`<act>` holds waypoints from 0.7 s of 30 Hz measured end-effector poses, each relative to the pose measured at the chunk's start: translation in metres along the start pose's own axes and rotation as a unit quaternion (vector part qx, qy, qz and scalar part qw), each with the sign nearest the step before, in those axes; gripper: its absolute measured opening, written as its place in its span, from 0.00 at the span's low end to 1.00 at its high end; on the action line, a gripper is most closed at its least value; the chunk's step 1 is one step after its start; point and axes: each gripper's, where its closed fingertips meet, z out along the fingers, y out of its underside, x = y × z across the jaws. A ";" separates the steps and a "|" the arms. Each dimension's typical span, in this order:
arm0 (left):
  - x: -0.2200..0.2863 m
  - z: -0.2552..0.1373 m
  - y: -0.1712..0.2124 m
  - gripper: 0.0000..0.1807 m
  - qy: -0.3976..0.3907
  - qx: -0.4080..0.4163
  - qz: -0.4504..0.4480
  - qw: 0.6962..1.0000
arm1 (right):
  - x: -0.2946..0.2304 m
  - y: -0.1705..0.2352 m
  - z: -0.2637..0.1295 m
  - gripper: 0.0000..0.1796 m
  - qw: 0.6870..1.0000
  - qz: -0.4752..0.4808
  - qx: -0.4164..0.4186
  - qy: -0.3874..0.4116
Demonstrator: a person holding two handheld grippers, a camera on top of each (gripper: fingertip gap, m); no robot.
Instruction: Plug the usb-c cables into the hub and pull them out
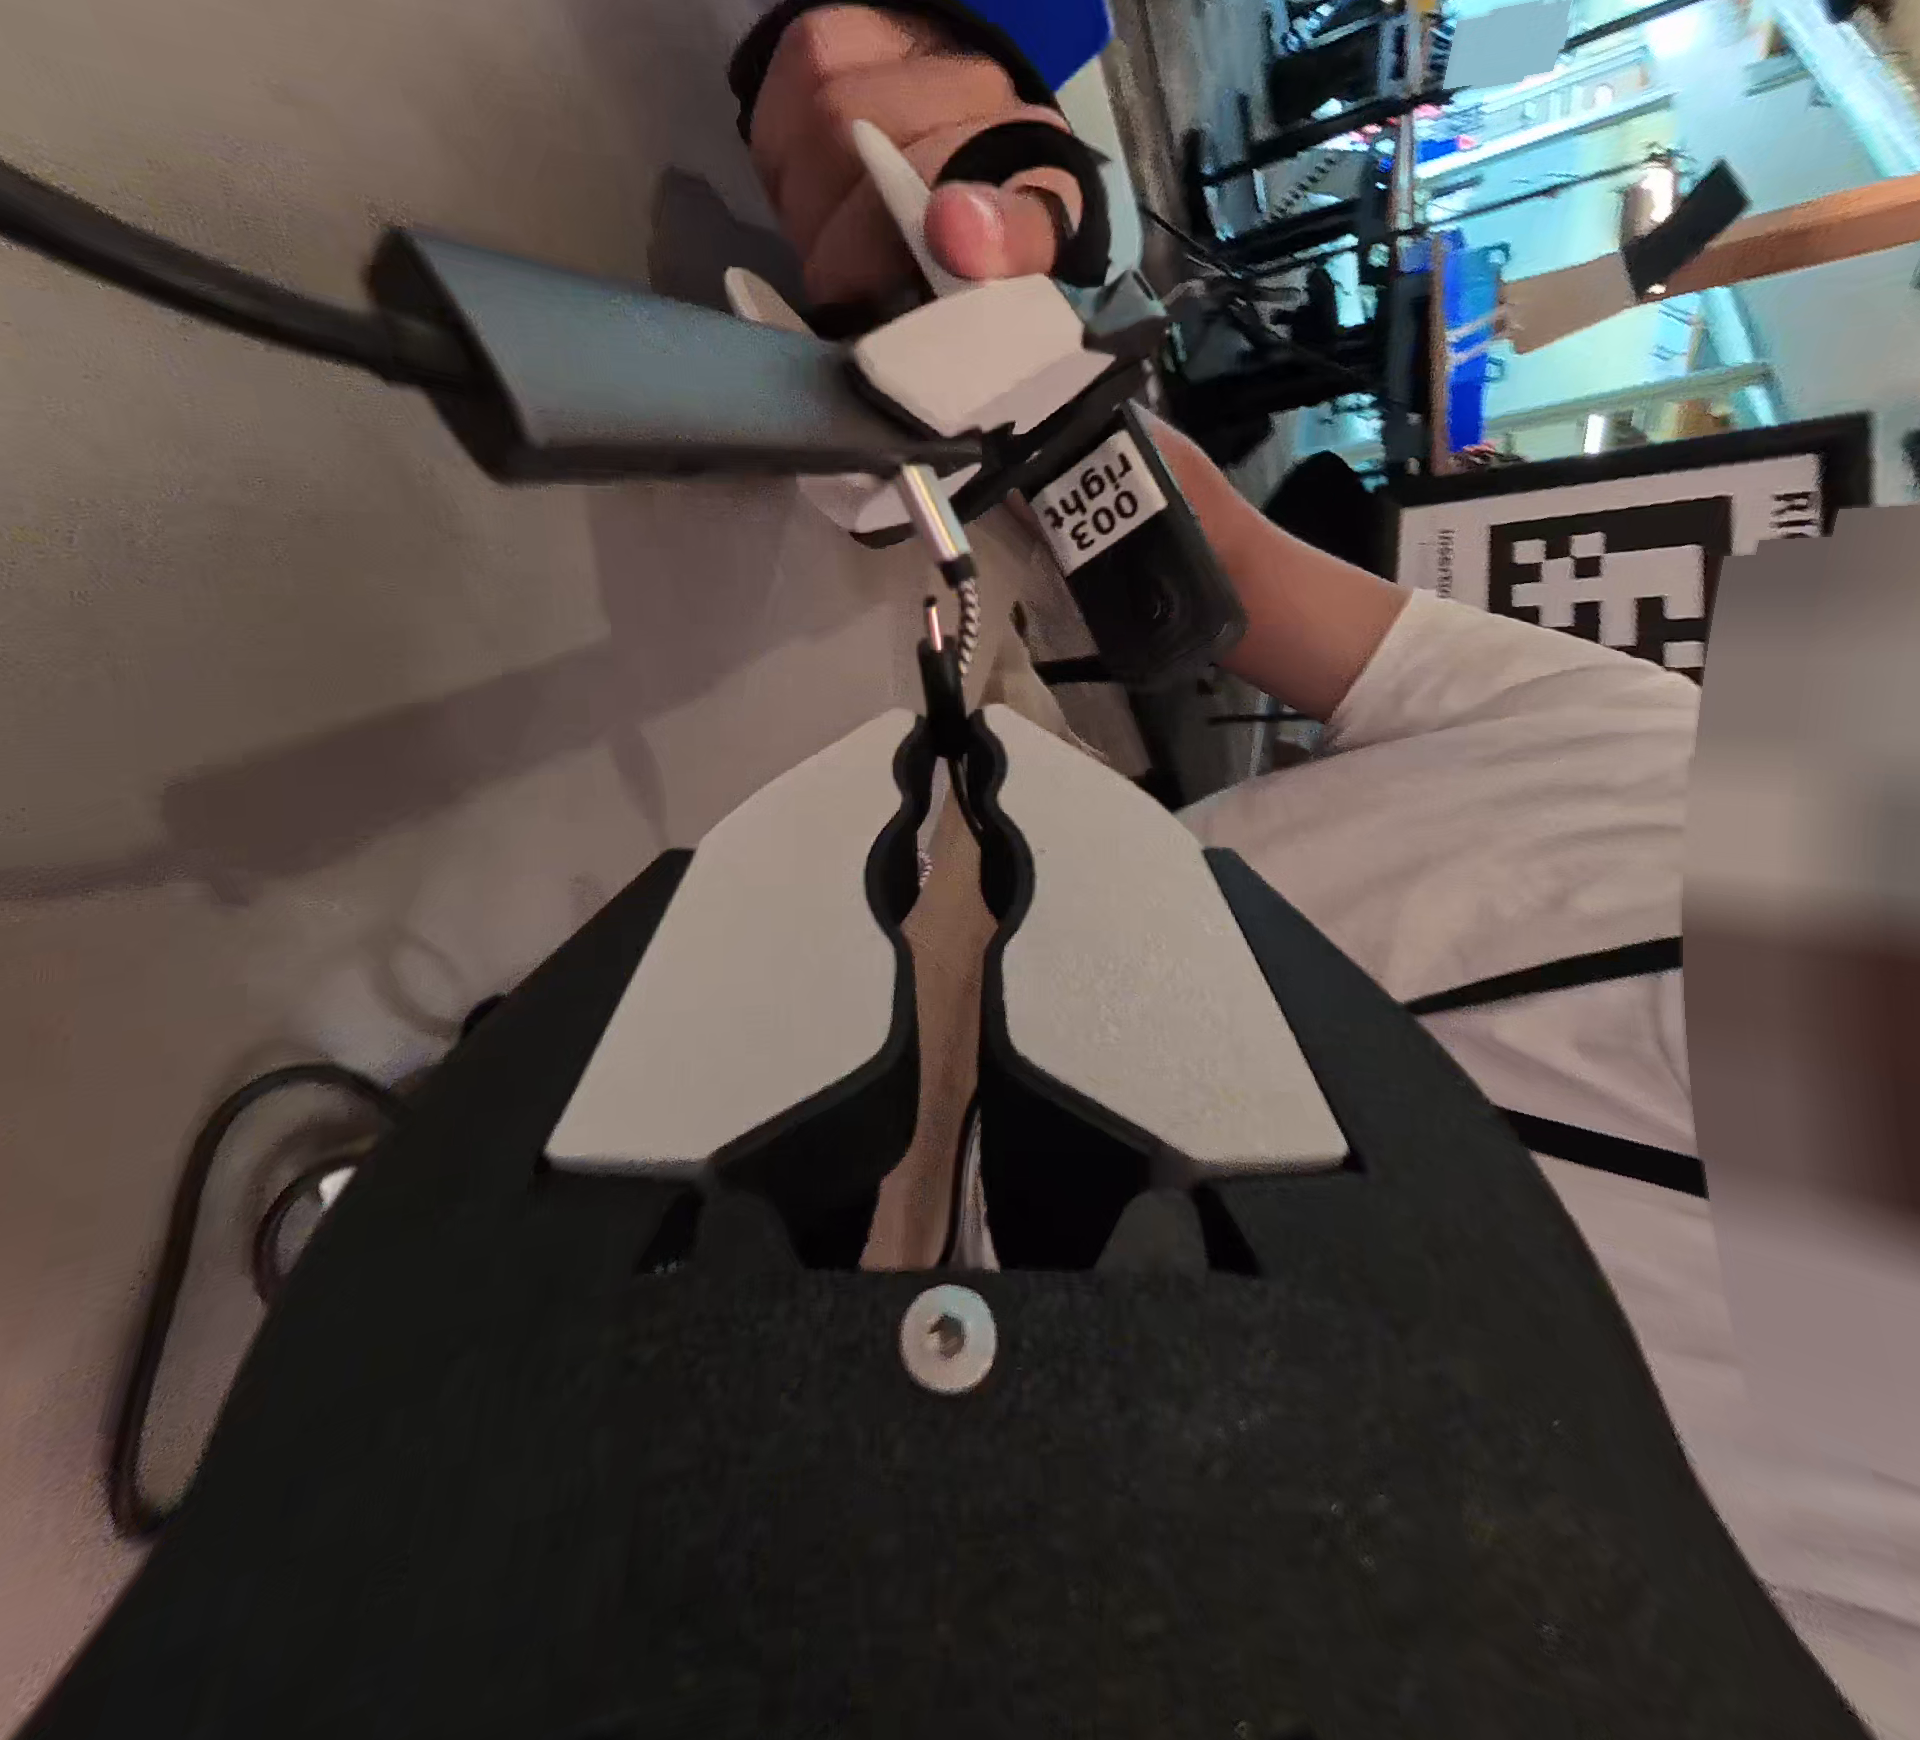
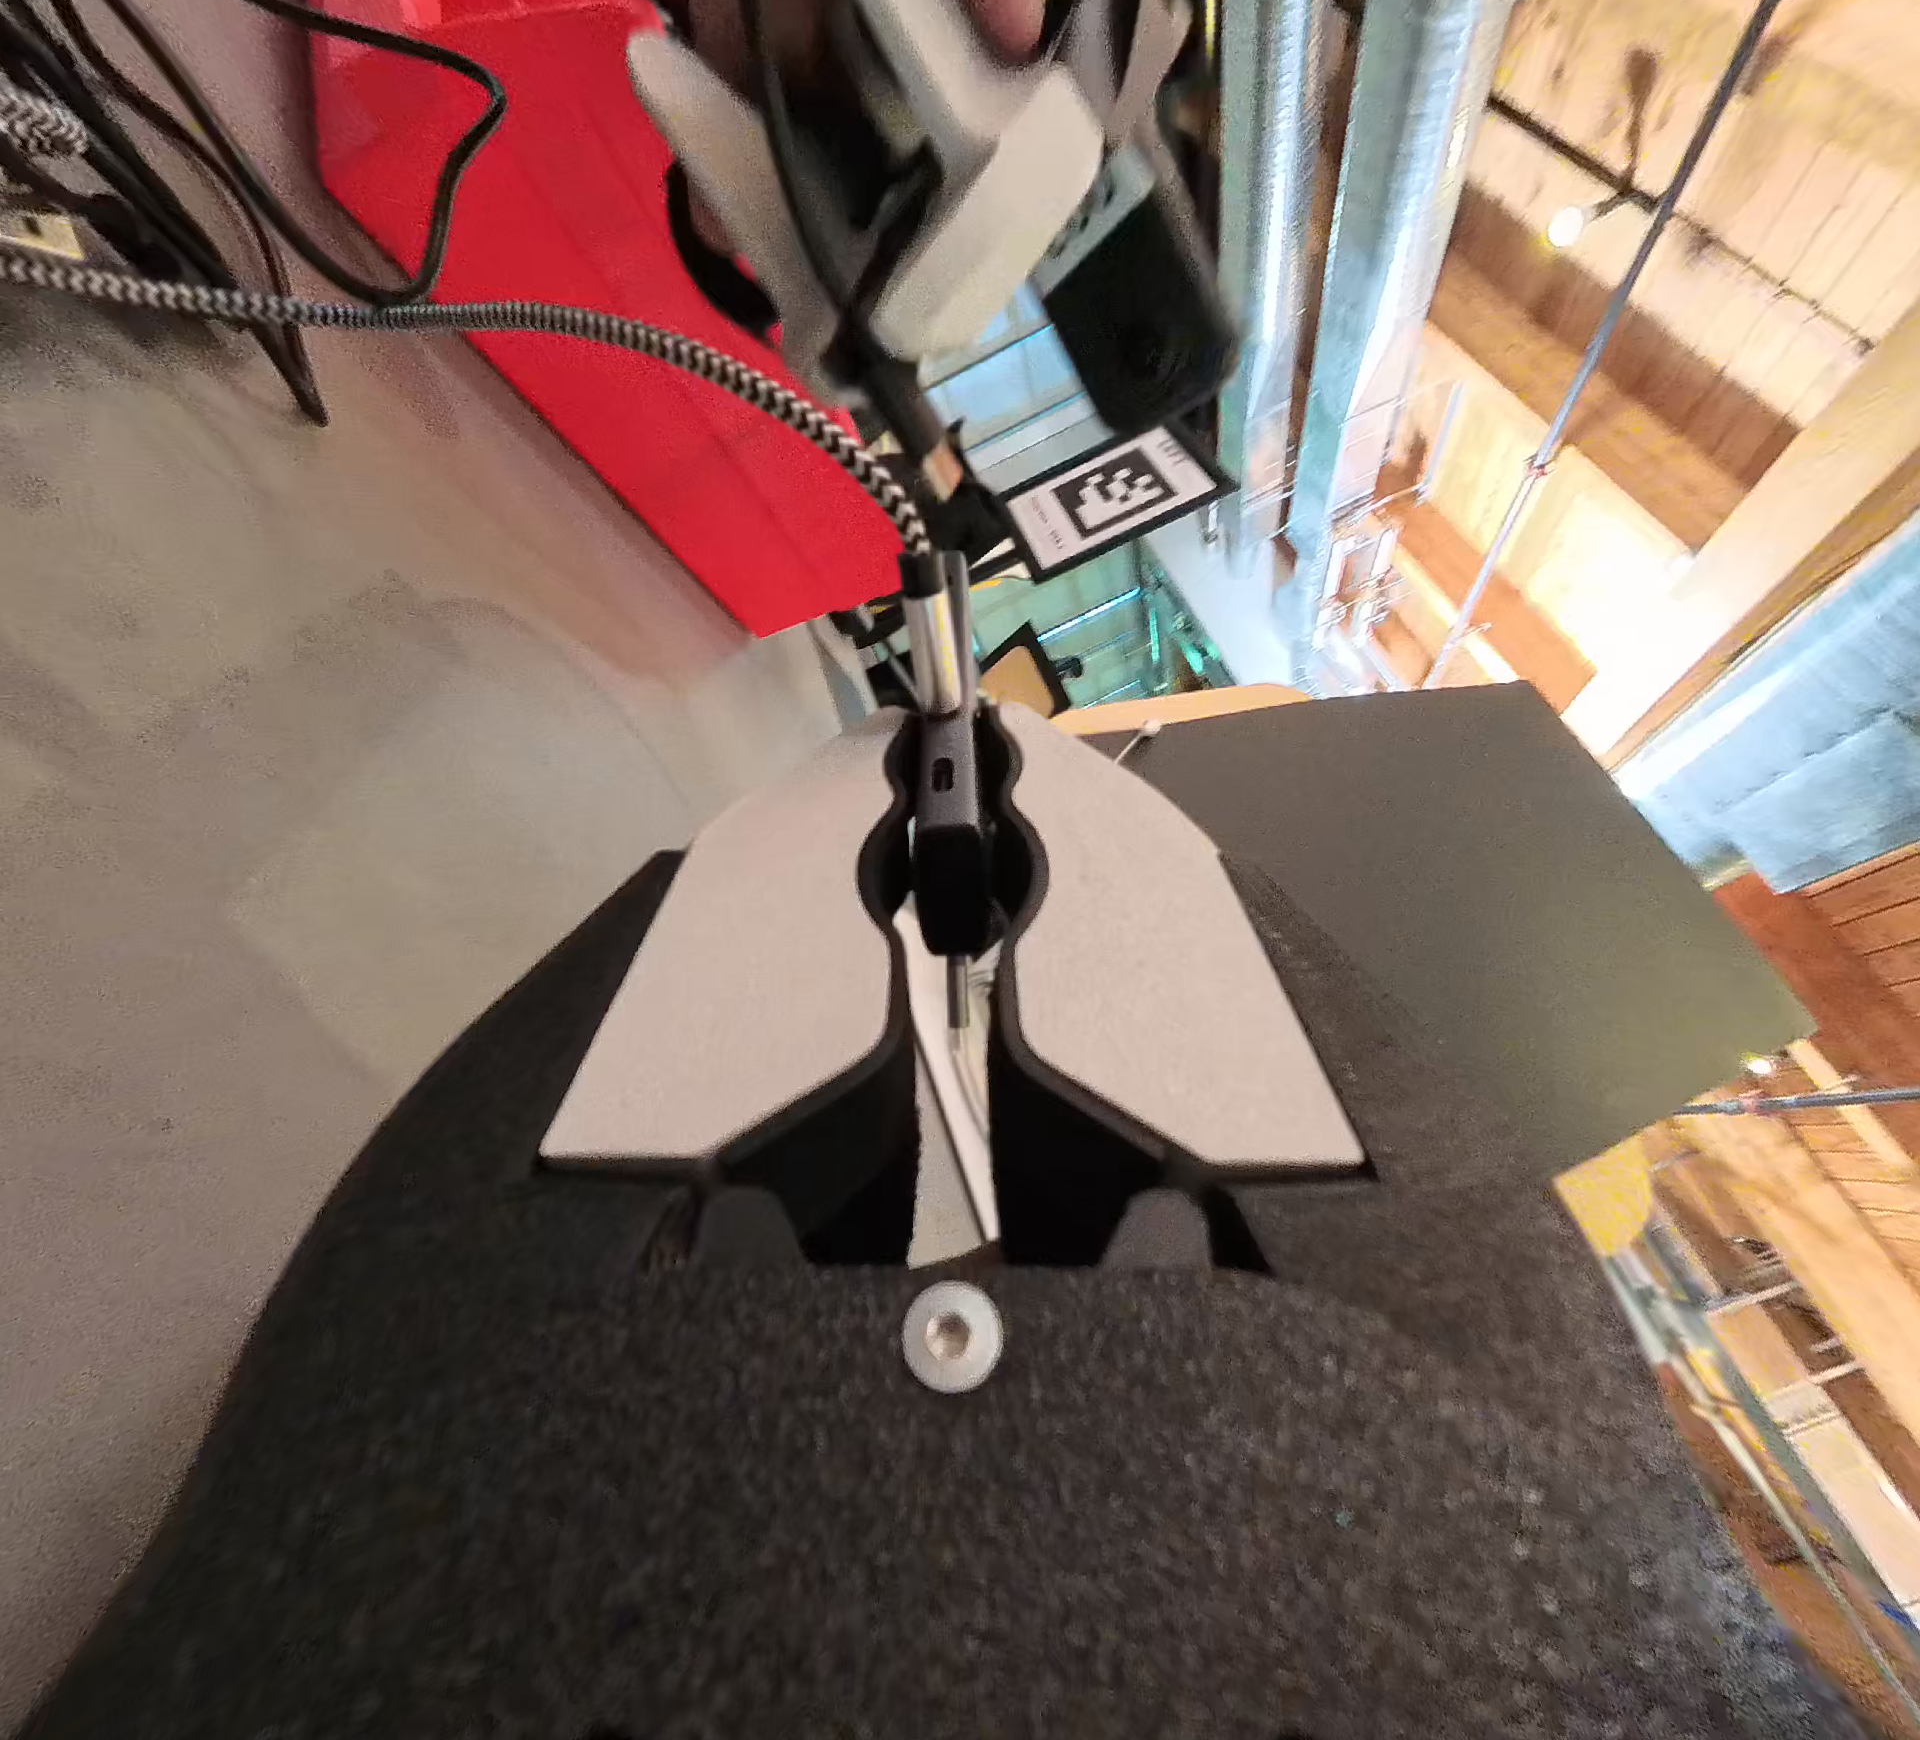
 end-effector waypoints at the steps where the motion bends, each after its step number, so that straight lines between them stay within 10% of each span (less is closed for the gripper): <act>1: -0.001 0.002 -0.002 0.03 0.011 -0.005 -0.004 1.000 | 0.002 -0.002 -0.001 0.06 1.000 -0.008 0.005 0.007; 21: -0.001 0.010 -0.005 0.03 0.071 -0.048 -0.047 0.995 | 0.002 -0.017 -0.004 0.05 0.995 -0.093 0.021 0.031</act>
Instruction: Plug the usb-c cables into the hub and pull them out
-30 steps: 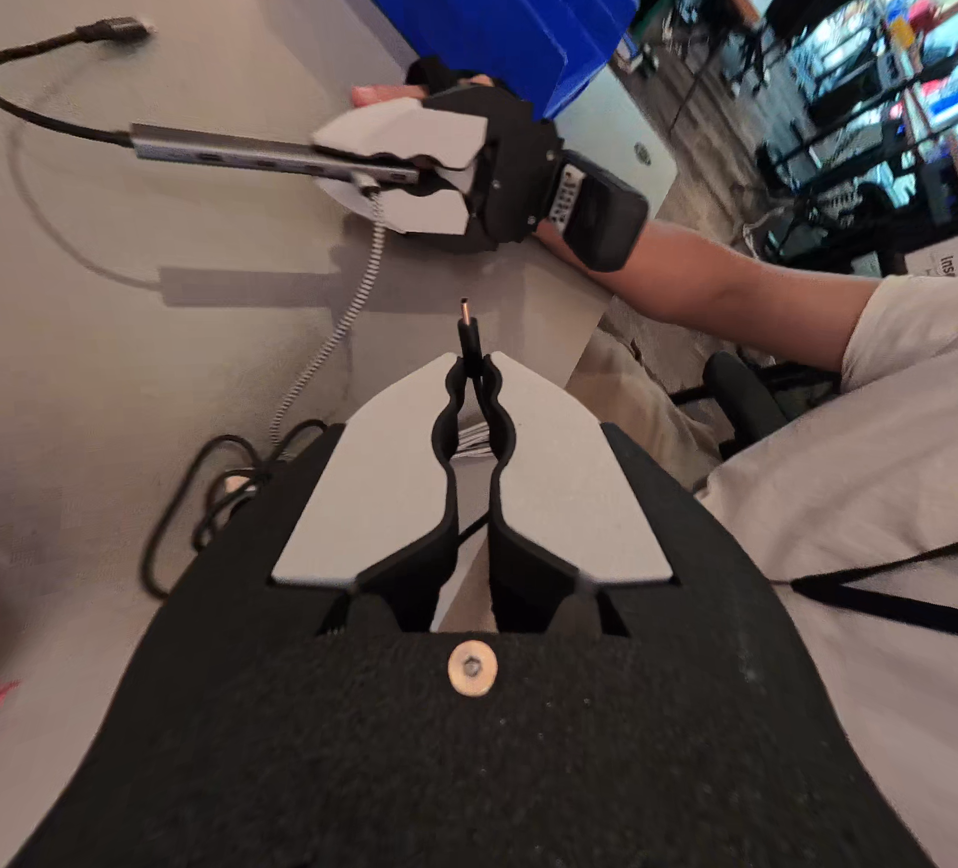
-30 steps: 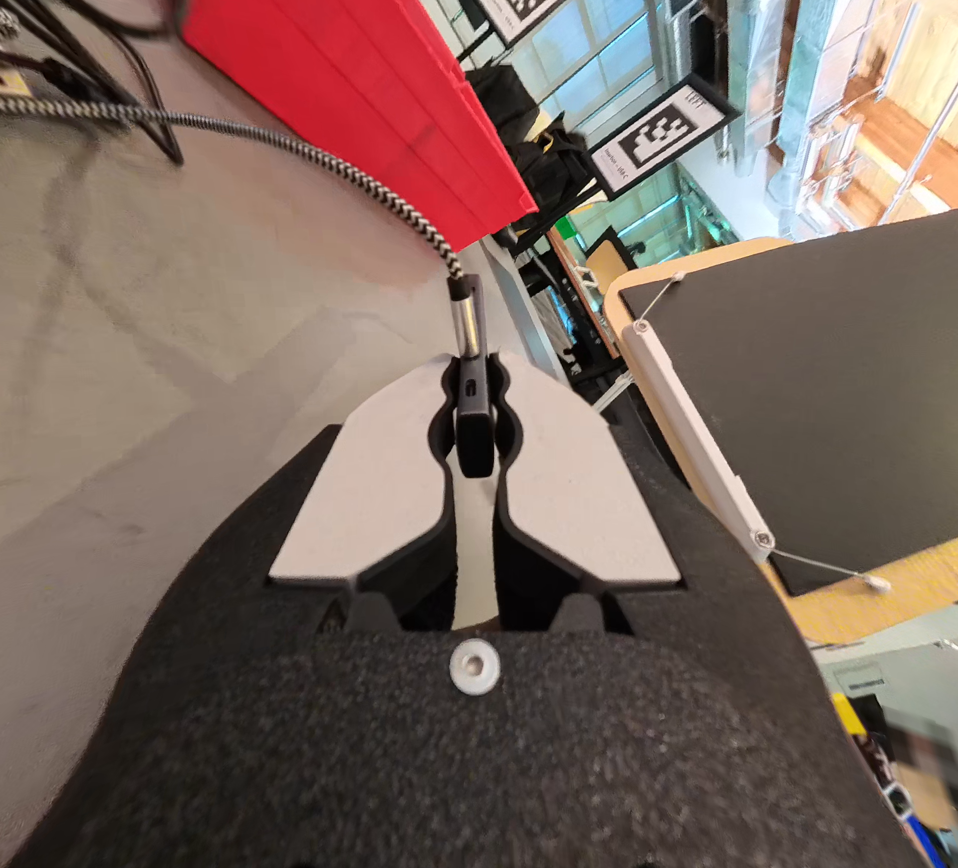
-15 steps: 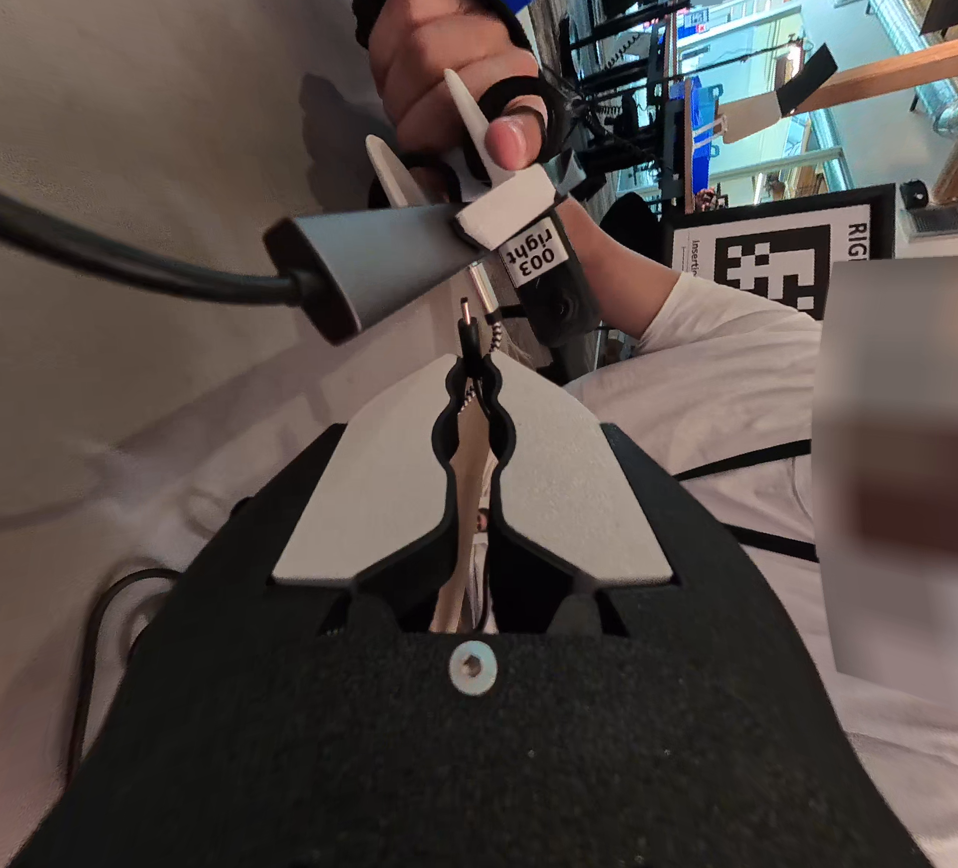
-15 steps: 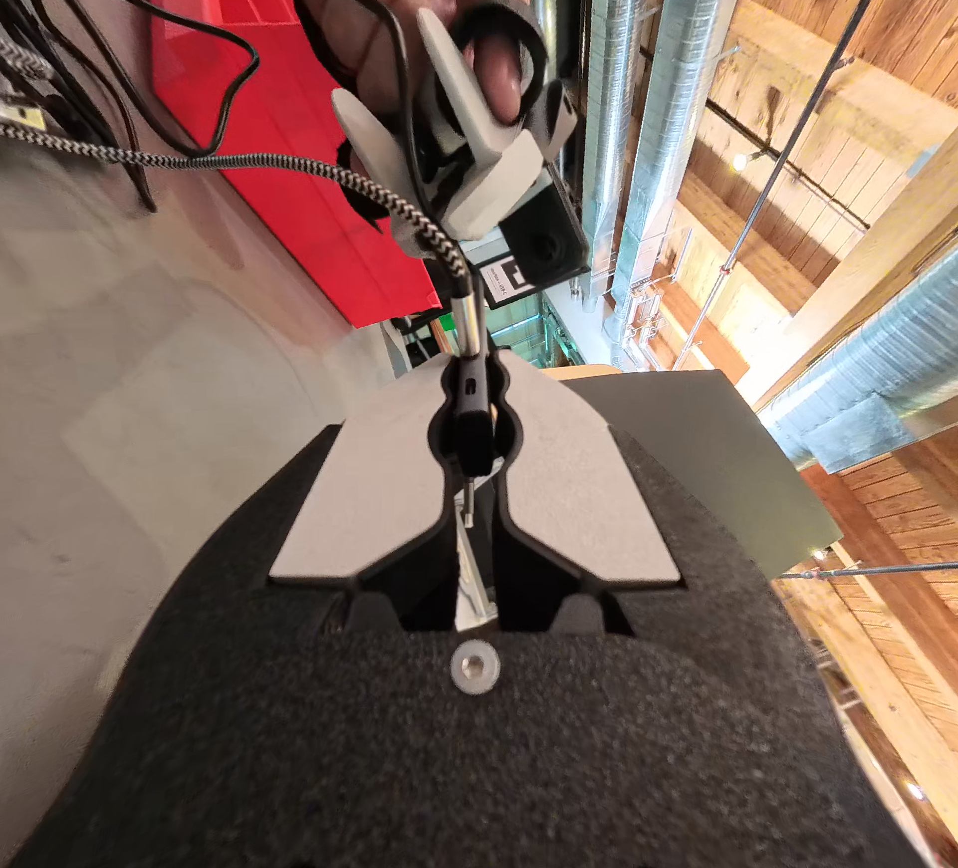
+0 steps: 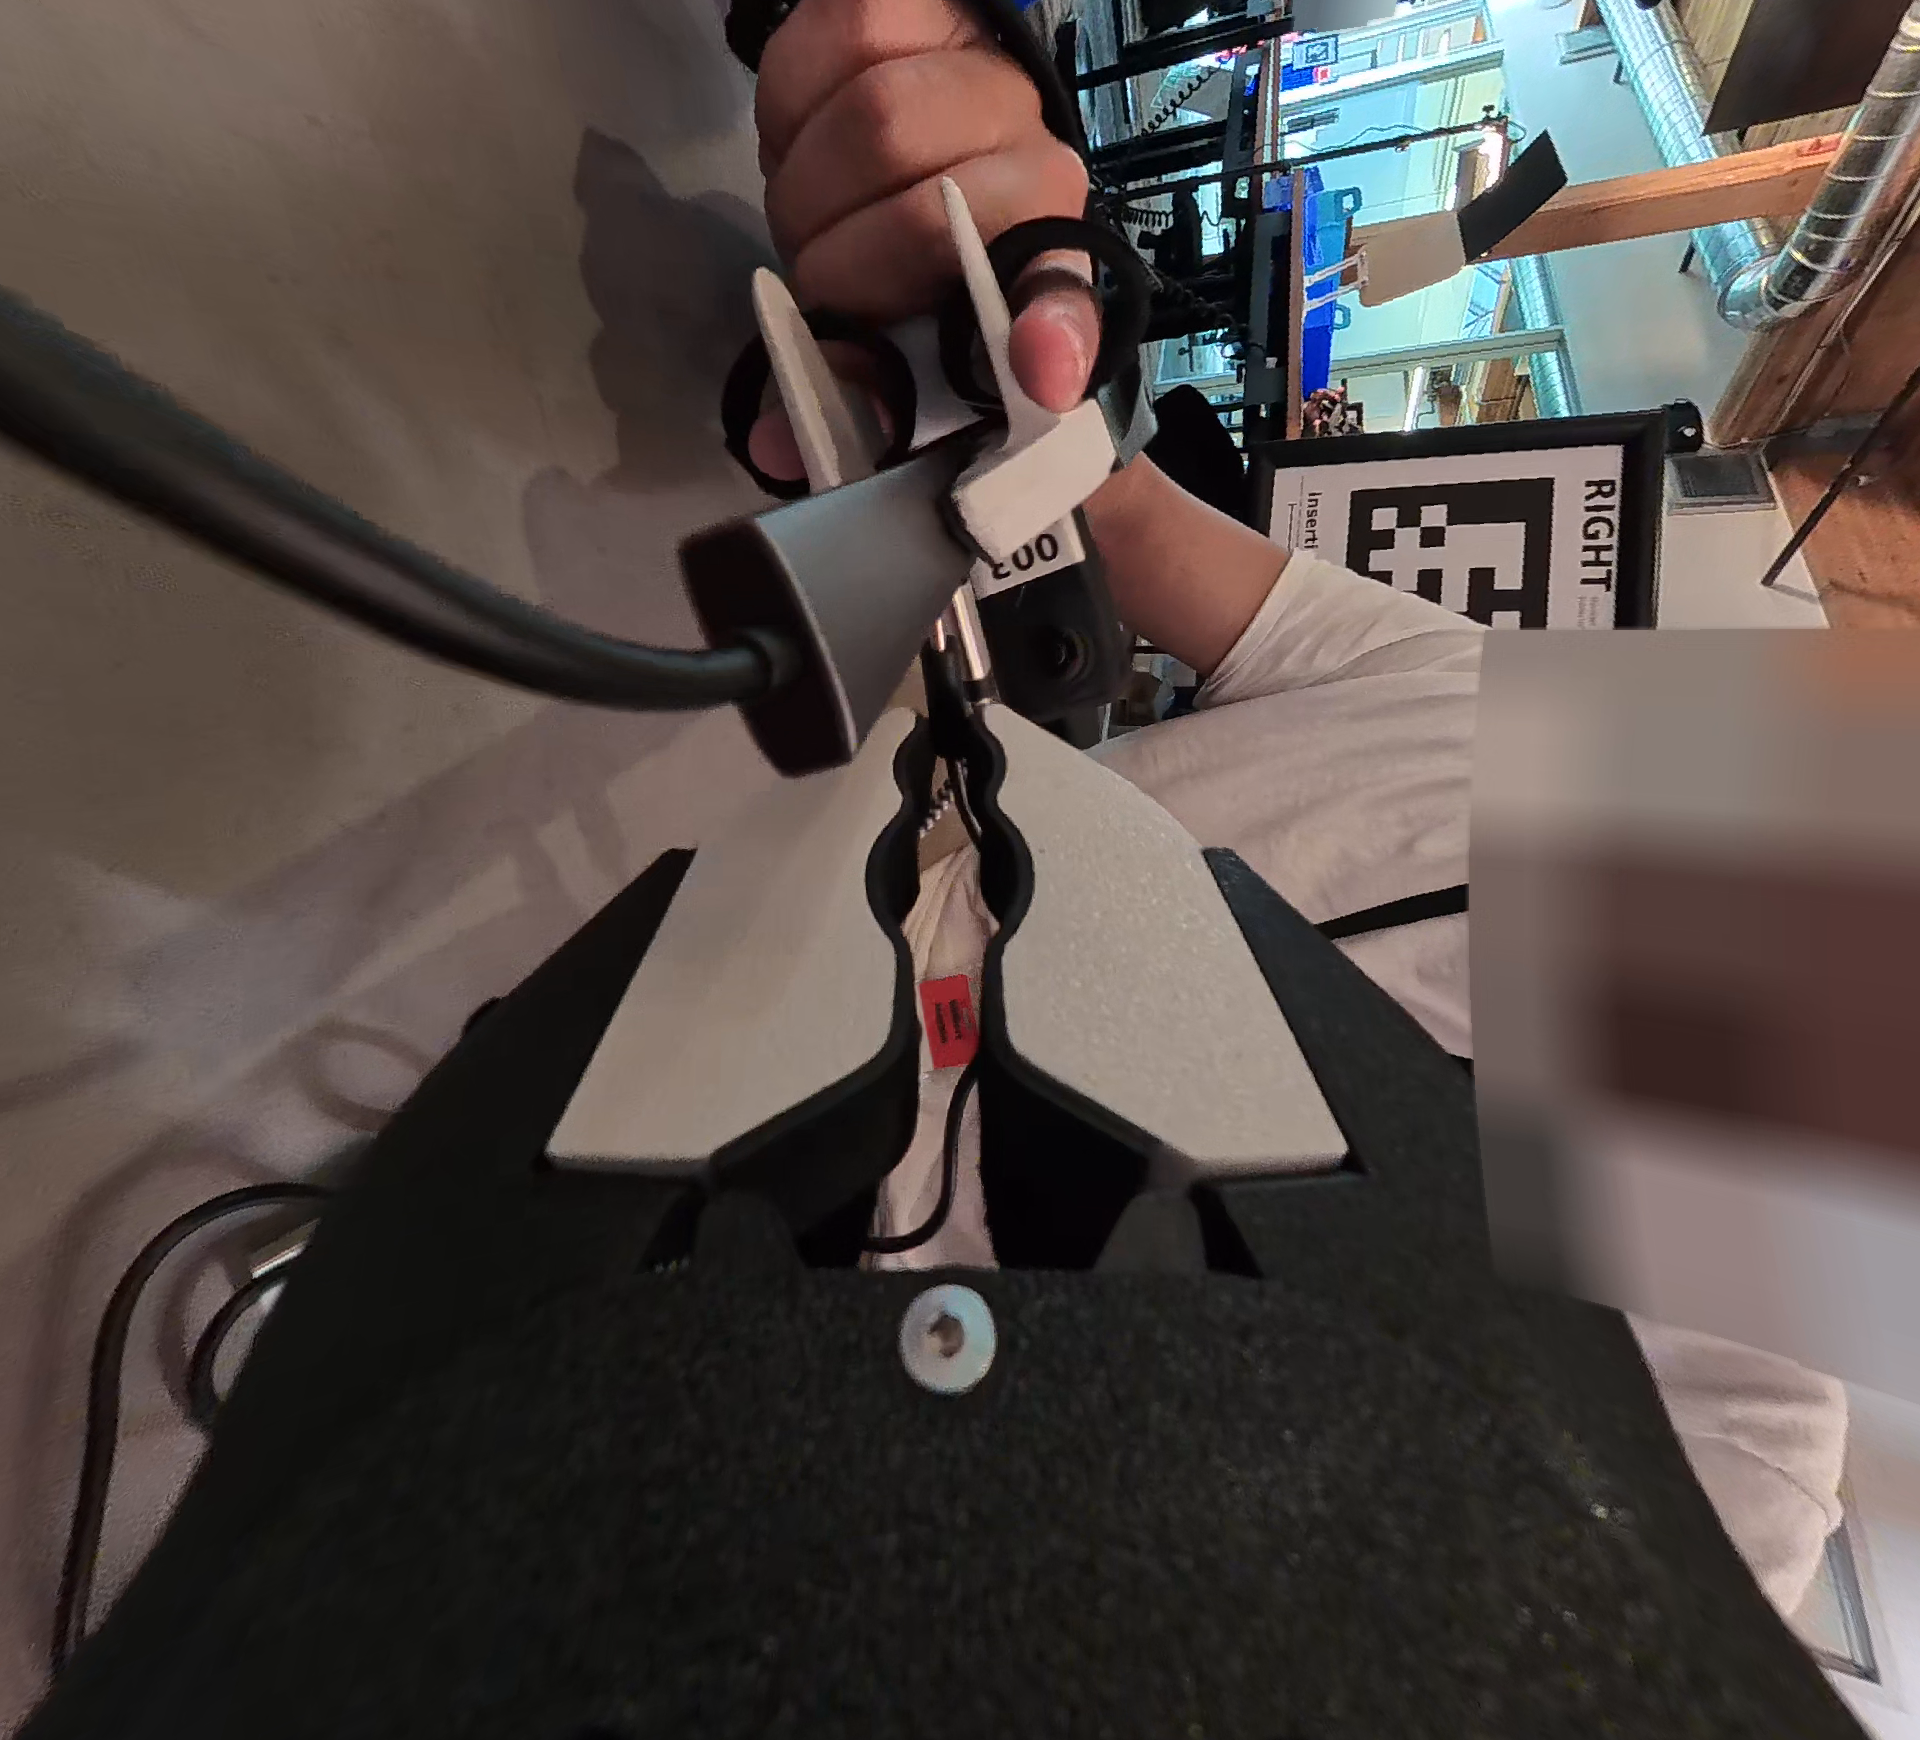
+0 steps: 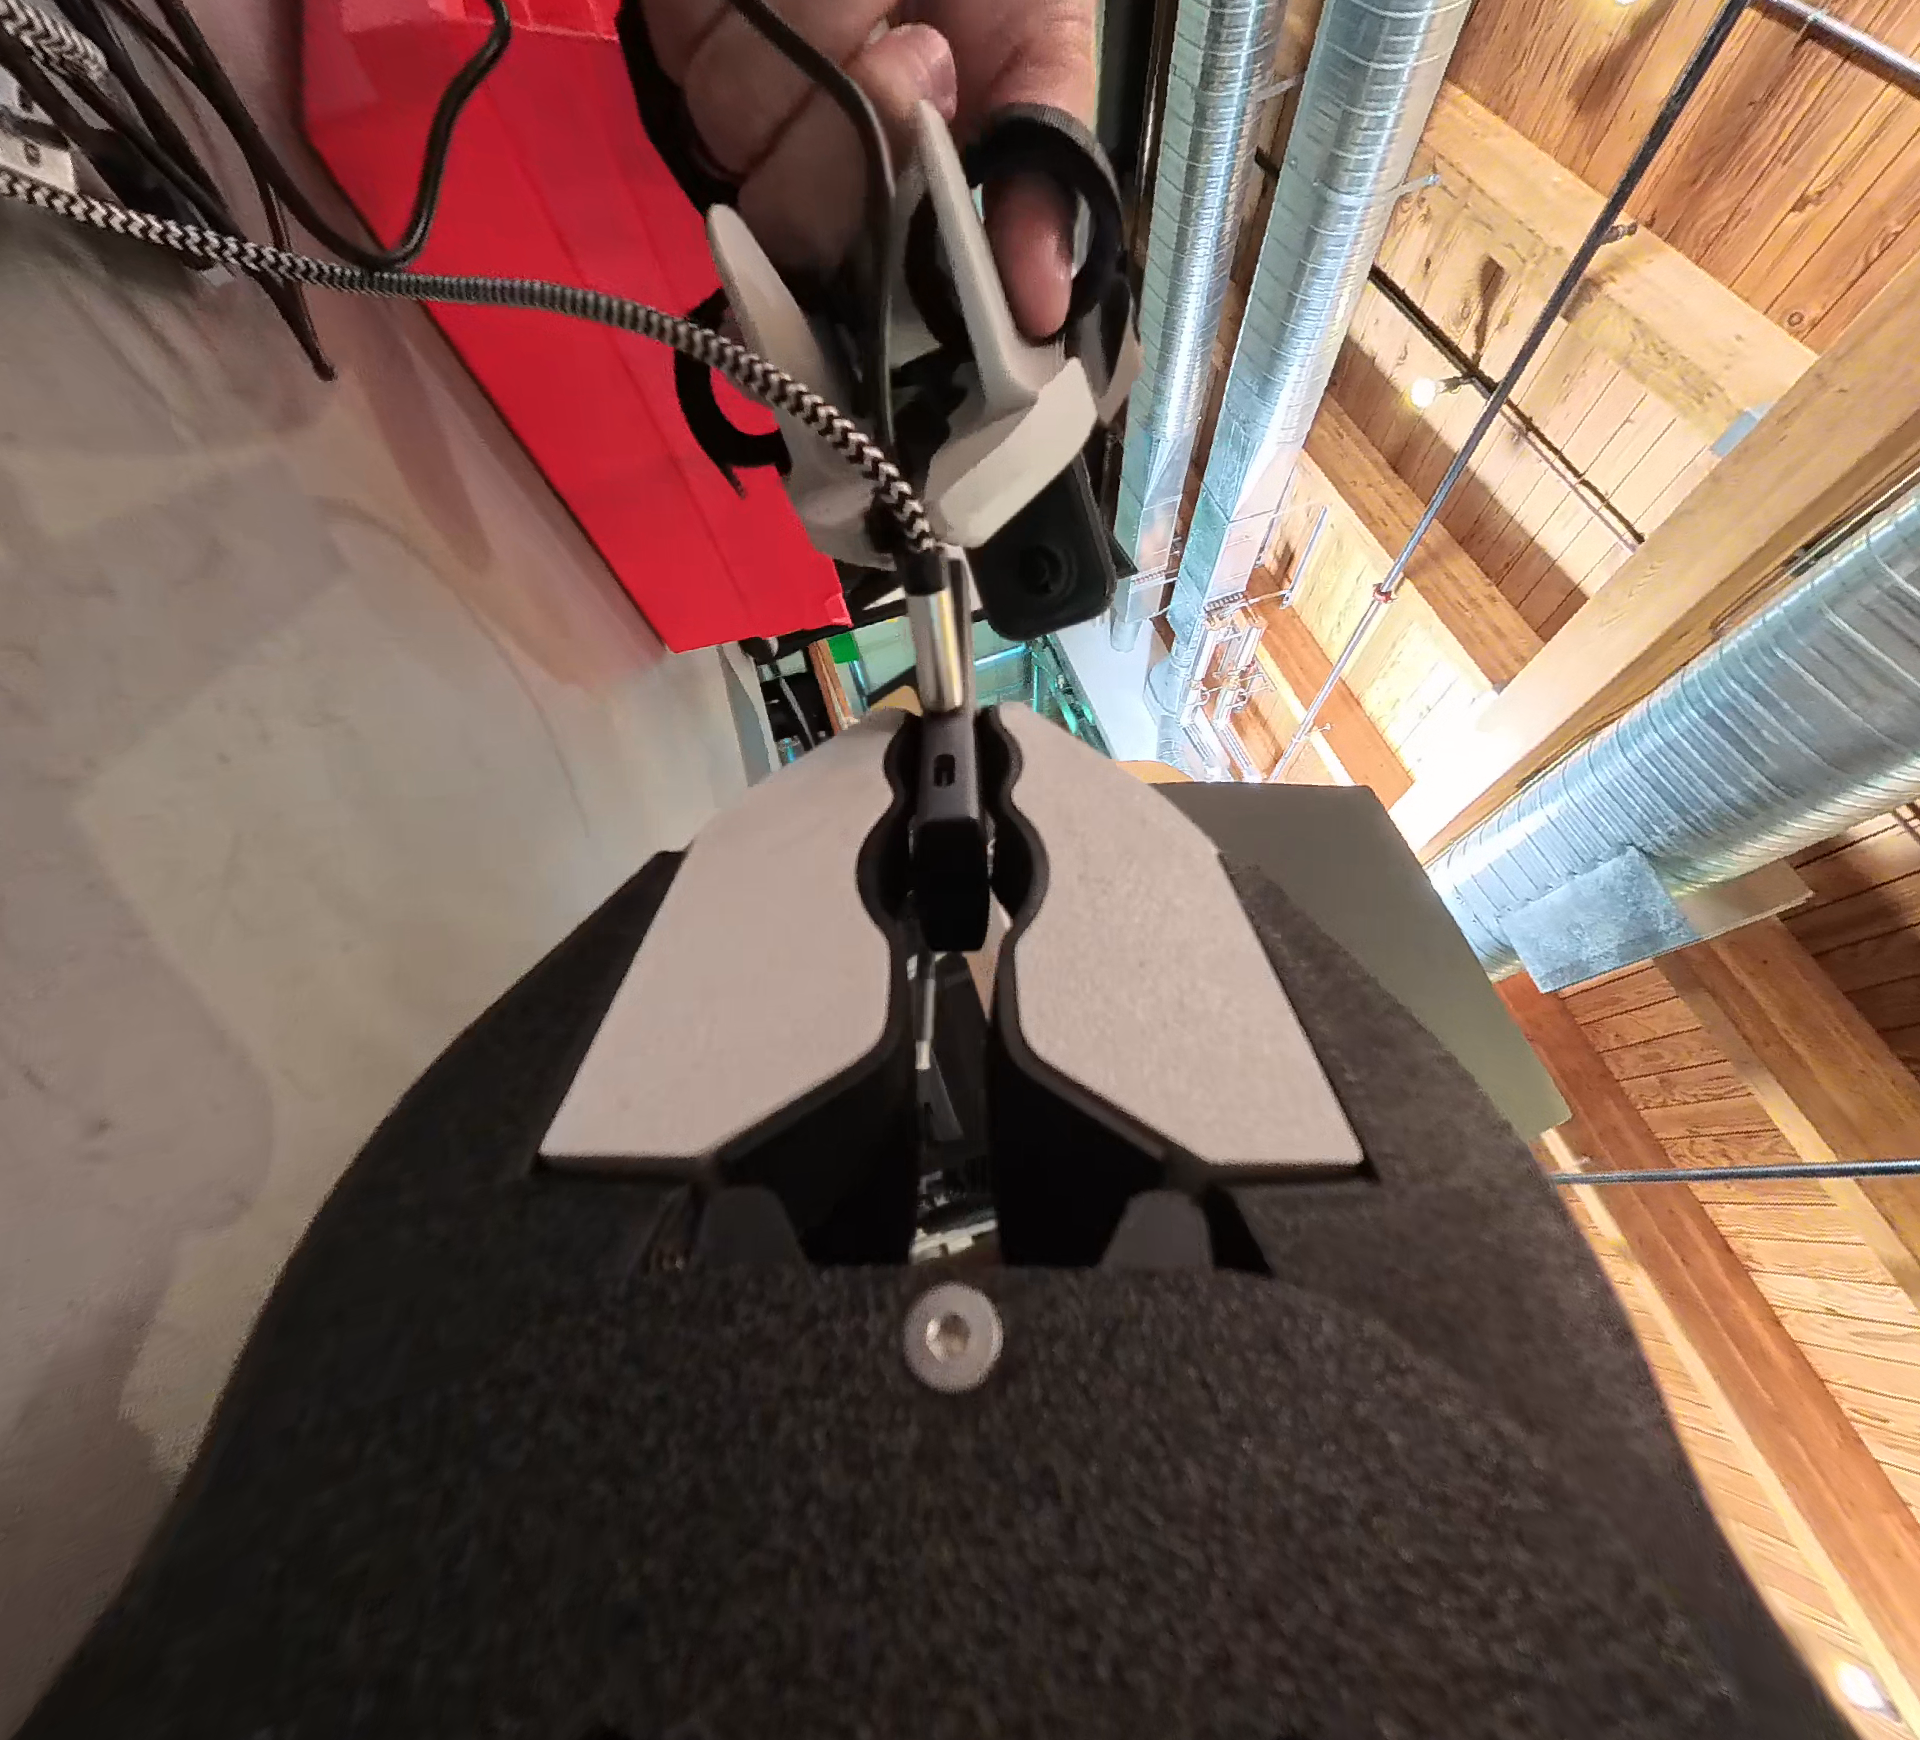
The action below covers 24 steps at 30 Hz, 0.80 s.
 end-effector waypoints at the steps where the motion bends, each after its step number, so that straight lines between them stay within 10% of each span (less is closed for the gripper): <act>1: 0.000 0.000 0.000 0.03 0.001 -0.002 -0.002 1.000 | 0.000 0.000 0.000 0.06 1.000 -0.005 0.001 0.001; 24: 0.004 -0.002 -0.009 0.03 0.054 0.033 -0.025 0.998 | 0.006 0.003 -0.001 0.05 0.998 -0.054 -0.012 0.032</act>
